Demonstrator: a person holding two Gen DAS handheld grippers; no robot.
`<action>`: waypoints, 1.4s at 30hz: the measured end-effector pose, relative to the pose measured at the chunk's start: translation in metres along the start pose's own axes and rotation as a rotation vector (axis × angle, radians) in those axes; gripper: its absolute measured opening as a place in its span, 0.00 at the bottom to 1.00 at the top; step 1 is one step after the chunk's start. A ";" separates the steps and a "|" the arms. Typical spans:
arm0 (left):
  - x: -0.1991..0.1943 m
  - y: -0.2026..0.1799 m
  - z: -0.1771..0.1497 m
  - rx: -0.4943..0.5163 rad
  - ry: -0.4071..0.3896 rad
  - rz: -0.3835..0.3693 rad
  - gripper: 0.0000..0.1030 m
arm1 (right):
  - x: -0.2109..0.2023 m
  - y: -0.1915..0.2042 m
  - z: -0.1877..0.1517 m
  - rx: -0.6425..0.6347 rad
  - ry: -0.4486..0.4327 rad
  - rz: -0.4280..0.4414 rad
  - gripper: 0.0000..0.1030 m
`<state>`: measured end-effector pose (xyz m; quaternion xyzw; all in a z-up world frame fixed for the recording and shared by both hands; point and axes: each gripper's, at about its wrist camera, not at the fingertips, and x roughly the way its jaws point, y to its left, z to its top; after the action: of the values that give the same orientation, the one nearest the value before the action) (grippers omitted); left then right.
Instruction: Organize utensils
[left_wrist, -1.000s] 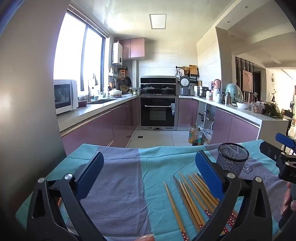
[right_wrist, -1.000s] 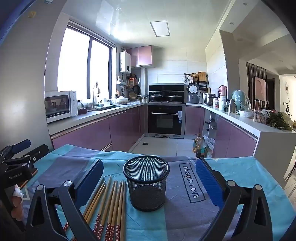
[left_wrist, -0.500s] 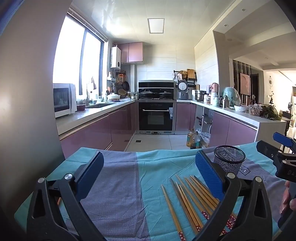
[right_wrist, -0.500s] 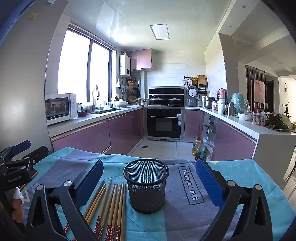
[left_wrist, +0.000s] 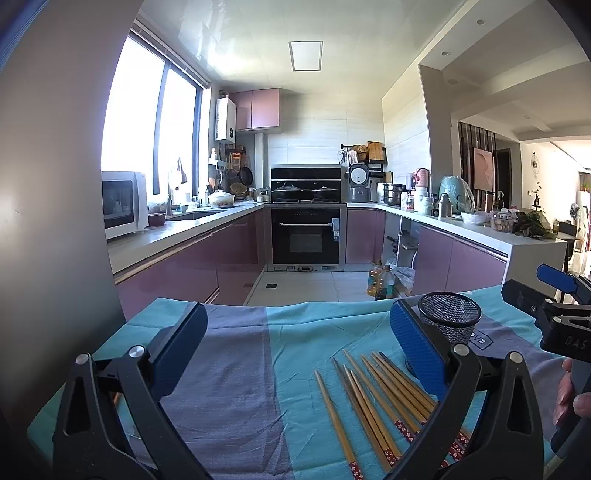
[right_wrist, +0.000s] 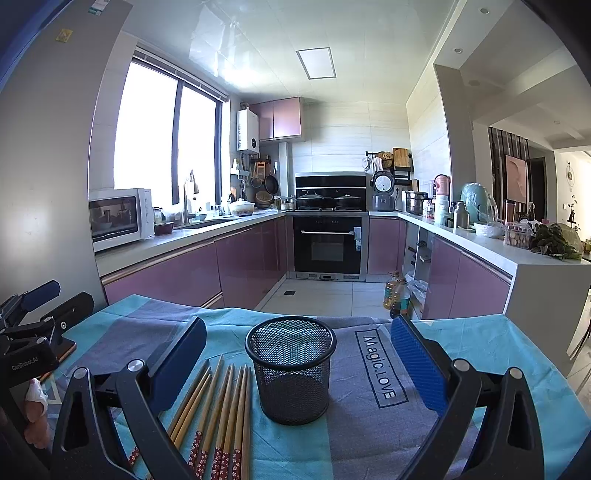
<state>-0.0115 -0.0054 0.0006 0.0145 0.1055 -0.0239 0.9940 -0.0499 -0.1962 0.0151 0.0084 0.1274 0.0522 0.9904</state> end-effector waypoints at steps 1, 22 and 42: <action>0.001 0.001 0.000 -0.001 0.000 0.000 0.95 | 0.000 0.000 0.000 0.001 0.001 0.000 0.94; -0.005 0.002 -0.001 -0.005 -0.017 0.003 0.95 | -0.001 -0.001 0.002 0.006 -0.009 -0.001 0.94; -0.005 0.001 0.001 0.001 -0.022 0.002 0.95 | -0.002 -0.001 0.002 0.011 -0.008 -0.003 0.94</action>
<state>-0.0165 -0.0045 0.0023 0.0147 0.0948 -0.0233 0.9951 -0.0508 -0.1978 0.0175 0.0139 0.1236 0.0499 0.9910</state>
